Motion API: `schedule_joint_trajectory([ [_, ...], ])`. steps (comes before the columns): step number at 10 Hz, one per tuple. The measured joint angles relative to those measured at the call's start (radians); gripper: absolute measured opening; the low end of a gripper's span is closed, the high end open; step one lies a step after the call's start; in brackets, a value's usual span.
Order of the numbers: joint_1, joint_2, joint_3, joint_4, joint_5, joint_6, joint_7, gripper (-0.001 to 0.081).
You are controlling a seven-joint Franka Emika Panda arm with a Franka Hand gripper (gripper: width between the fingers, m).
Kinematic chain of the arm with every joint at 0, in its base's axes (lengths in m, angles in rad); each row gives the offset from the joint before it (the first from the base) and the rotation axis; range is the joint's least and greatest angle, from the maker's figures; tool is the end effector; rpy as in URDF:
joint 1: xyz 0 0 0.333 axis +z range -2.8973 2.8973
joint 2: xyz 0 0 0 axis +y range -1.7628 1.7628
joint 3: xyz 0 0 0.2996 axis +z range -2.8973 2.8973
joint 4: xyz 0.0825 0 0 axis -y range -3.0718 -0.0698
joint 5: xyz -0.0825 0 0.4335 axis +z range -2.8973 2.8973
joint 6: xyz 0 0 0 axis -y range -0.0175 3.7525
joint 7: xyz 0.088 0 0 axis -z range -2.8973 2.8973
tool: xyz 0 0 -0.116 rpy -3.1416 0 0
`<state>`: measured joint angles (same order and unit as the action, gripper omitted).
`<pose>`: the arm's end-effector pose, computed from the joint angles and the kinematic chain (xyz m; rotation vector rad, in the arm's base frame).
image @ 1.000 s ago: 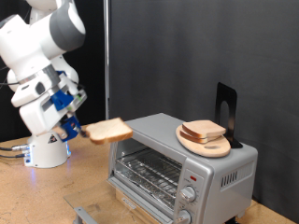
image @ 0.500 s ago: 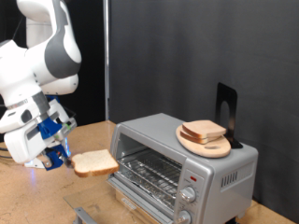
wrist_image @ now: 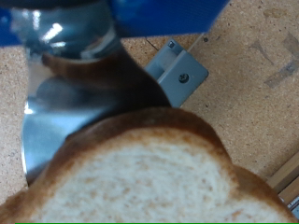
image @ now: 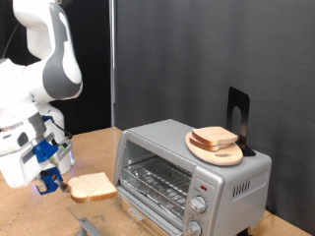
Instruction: Make a piece of toast with the oven
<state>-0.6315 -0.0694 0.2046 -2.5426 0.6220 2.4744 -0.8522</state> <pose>0.4399 -0.2002 0.2322 -2.8300 0.0980 -0.3177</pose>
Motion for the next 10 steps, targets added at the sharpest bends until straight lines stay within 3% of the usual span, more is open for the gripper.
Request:
schedule_joint_trajectory([
  [3,0.000,0.010,0.002,0.000,0.001,0.006,0.003,0.0325],
  [5,0.013,0.012,0.020,-0.010,0.071,0.013,-0.003,0.0325],
  [10,0.097,0.007,0.134,-0.079,0.179,0.126,0.000,0.0325],
])
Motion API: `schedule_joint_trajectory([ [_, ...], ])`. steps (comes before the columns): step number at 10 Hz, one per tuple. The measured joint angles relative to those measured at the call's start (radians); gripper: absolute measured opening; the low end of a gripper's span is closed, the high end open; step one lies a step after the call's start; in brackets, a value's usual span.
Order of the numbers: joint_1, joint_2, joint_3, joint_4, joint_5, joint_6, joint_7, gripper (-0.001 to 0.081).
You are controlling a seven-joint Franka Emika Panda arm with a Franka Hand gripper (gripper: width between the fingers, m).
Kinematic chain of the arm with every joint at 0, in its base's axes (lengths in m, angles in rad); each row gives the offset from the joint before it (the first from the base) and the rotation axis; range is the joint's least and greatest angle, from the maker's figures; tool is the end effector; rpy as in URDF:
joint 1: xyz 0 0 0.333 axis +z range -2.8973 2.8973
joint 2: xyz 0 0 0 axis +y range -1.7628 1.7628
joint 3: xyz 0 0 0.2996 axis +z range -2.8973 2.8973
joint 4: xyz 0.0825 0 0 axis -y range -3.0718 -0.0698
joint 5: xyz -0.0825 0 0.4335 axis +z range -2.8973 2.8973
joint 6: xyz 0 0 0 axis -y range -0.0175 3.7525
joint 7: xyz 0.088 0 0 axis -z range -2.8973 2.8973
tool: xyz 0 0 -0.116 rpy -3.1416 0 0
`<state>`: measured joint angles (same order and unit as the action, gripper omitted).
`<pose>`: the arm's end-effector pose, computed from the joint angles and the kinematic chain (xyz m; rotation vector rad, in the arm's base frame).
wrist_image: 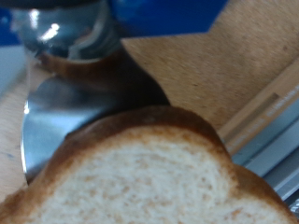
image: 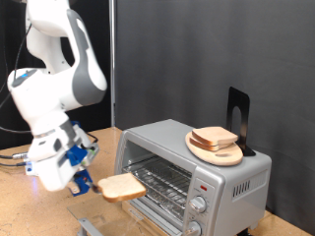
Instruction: Make a piece of toast with the oven
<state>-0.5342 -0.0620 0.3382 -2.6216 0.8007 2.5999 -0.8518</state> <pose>0.4476 -0.1033 0.2040 -2.7984 0.0443 -0.3327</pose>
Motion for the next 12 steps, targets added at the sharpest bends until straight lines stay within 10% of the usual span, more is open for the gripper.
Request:
schedule_joint_trajectory([
  [7,0.068,-0.069,0.119,-0.068,0.045,0.053,0.132,0.0325],
  [12,0.057,-0.095,0.176,-0.069,-0.196,0.050,0.376,0.0325],
])
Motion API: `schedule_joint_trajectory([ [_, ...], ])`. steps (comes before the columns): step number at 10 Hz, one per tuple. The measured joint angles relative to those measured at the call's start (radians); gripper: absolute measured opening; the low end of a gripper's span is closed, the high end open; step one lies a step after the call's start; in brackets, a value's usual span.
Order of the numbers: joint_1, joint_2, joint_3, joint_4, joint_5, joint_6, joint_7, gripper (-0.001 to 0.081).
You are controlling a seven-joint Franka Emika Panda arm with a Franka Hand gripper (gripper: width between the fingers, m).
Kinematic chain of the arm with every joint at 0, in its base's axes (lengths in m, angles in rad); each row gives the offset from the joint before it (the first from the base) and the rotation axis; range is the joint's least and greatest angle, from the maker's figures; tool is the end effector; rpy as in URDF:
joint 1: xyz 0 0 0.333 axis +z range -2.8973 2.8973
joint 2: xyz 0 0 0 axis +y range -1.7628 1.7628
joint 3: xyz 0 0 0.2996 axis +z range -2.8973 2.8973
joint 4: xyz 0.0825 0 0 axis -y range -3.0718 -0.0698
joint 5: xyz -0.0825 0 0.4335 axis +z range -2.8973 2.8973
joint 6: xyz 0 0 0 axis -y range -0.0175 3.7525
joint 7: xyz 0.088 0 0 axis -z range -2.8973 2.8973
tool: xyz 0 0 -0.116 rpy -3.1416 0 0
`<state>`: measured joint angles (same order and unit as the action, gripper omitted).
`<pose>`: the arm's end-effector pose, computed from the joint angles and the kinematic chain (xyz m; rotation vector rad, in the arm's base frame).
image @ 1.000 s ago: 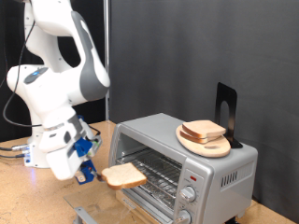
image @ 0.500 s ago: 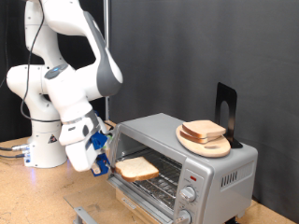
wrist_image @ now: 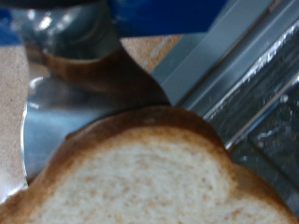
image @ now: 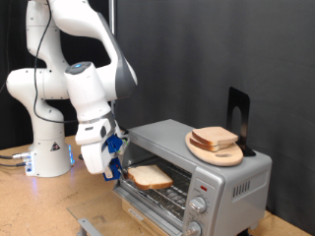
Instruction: Make a piece of toast with the oven
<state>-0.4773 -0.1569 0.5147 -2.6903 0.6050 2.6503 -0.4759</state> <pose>0.4459 -0.0076 0.2183 -2.9294 0.0135 -0.2370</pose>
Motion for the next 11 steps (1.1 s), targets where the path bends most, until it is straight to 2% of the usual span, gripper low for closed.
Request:
schedule_joint_trajectory([
  [3,-0.014,-0.027,0.004,0.002,-0.153,-0.054,0.054,0.0325],
  [7,-0.018,-0.069,-0.004,0.022,-0.171,-0.097,0.034,0.0325],
  [9,-0.019,-0.070,0.012,0.024,-0.198,-0.101,0.082,0.0325],
  [11,-0.023,-0.061,0.039,0.017,-0.245,-0.072,0.155,0.0325],
])
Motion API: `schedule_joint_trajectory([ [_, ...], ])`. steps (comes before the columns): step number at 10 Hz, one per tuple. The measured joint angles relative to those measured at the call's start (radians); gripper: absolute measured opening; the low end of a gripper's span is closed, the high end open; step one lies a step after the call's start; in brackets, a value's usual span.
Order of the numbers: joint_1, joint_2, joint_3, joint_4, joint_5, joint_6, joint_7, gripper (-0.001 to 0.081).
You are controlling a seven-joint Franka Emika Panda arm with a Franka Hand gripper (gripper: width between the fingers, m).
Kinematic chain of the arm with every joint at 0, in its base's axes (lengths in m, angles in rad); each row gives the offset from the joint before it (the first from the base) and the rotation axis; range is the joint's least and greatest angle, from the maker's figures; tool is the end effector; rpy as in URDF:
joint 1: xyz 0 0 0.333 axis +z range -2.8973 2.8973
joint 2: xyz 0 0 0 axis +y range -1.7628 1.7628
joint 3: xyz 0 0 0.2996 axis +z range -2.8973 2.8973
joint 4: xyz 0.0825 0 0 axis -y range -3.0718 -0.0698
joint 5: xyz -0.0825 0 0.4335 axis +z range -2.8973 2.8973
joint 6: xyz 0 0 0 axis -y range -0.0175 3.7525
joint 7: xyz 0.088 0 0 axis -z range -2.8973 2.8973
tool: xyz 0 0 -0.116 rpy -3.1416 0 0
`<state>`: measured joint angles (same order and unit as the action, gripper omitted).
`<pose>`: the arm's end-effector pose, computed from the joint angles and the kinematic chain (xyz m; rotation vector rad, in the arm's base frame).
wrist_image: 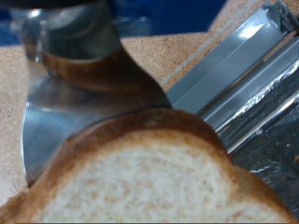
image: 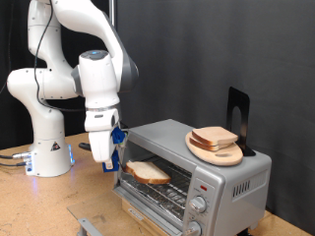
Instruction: Make a piece of toast with the oven
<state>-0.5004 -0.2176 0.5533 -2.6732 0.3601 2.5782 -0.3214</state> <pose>0.4528 0.0043 0.2420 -3.0570 -0.1127 -0.1807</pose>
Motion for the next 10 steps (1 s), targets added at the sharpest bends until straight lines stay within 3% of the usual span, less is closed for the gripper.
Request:
schedule_joint_trajectory([
  [7,0.003,0.016,0.023,0.012,0.004,0.028,0.025,0.0325],
  [10,-0.008,0.034,0.021,0.011,-0.027,0.046,-0.032,0.0325],
])
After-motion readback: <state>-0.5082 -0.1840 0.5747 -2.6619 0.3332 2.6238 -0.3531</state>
